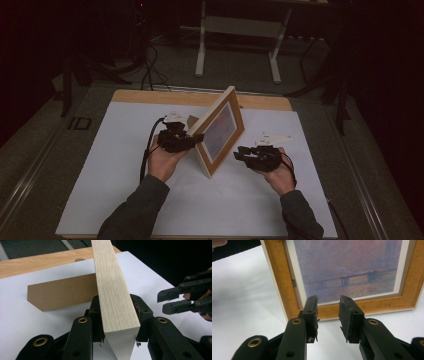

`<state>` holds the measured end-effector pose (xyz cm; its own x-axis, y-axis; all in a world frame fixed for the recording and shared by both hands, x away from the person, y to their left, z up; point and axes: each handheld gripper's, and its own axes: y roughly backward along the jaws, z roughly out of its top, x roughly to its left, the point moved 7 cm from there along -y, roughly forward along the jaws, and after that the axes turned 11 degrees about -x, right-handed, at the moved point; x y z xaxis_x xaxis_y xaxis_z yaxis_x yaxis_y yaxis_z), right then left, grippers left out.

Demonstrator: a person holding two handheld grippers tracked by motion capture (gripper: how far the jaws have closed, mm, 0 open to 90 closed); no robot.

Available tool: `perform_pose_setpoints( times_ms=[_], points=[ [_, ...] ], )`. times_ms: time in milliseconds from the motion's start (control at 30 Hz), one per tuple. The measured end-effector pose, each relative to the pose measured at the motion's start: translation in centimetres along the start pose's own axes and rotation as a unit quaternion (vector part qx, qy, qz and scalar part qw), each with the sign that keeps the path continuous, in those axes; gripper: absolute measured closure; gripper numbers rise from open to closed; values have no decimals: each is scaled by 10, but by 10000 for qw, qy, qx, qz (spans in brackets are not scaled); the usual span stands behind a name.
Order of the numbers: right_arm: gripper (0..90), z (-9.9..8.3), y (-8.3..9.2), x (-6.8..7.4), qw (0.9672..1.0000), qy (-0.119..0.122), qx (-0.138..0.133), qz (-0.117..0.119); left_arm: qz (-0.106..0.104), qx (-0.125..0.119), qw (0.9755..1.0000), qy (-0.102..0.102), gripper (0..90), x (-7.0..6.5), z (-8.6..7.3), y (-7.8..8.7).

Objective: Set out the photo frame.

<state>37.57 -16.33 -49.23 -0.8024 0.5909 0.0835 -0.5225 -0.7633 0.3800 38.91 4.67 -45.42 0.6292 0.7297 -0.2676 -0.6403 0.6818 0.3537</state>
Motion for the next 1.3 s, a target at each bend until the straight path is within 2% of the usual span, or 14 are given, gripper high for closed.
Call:
perform_pose_setpoints(
  times_ms=[200, 533, 933, 1300],
  points=[
    [677, 1, 1, -3, 10000, 13, 14, -45, -252, 74, 9997, 29, 686, 8, 1, 3],
    [678, 1, 2, -4, 10000, 25, 12, -73, -735, 45, 9968, 322, 700, 22, 2, 7],
    [678, 7, 7, -7, 9999, 68, -42, -134, -1012, 179, 9946, 174, 701, 26, 3, 10],
    [677, 10, 8, -19, 9995, 107, 7, -298, -1269, 330, 9913, 79, 703, 32, 4, 13]
  ],
)
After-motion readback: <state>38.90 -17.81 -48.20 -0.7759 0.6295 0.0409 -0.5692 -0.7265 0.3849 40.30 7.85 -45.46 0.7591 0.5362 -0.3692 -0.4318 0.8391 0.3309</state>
